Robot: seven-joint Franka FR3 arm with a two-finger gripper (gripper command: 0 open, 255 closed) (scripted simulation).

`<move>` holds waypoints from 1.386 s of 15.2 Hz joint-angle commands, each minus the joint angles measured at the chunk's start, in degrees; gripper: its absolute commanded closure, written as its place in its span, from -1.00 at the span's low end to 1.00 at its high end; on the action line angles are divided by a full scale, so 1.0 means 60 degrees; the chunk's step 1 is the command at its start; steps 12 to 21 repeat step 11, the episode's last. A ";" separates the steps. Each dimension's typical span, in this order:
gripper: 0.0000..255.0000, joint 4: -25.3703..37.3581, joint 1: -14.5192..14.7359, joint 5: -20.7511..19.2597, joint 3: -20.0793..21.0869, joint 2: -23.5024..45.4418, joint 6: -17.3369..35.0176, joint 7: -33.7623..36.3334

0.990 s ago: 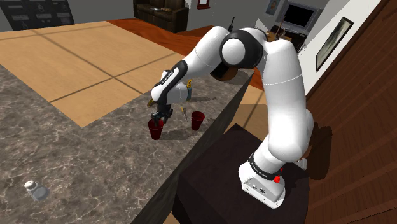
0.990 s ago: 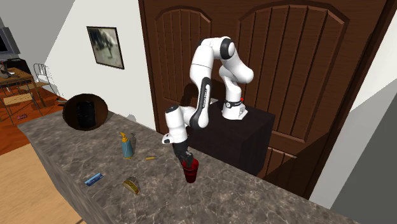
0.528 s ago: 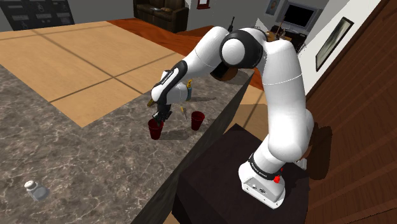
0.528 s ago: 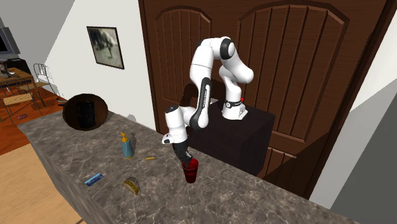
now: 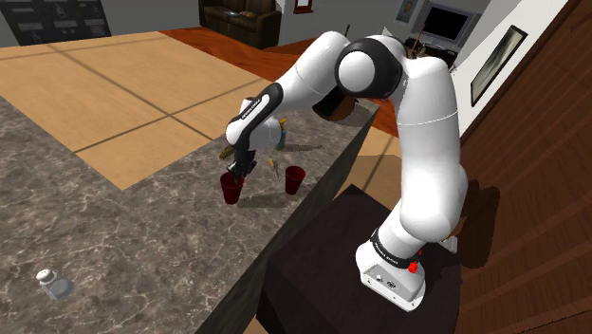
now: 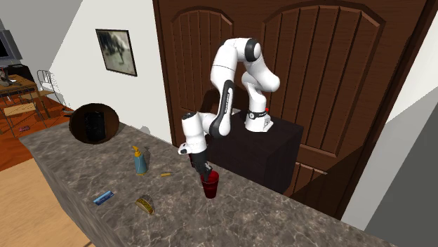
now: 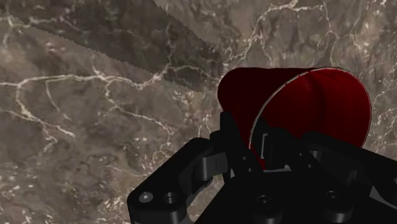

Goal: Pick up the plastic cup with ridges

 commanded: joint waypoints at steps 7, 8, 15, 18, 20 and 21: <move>1.00 -0.0244 0.0062 -0.0142 -0.0112 -0.0920 -0.0669 0.0236; 1.00 -0.0264 0.0069 -0.0162 -0.0125 -0.1031 -0.0758 0.0267; 1.00 -0.0286 0.0077 -0.0185 -0.0140 -0.1158 -0.0861 0.0303; 1.00 -0.0286 0.0077 -0.0185 -0.0140 -0.1158 -0.0861 0.0303; 1.00 -0.0286 0.0077 -0.0185 -0.0140 -0.1158 -0.0861 0.0303; 1.00 -0.0286 0.0077 -0.0185 -0.0140 -0.1158 -0.0861 0.0303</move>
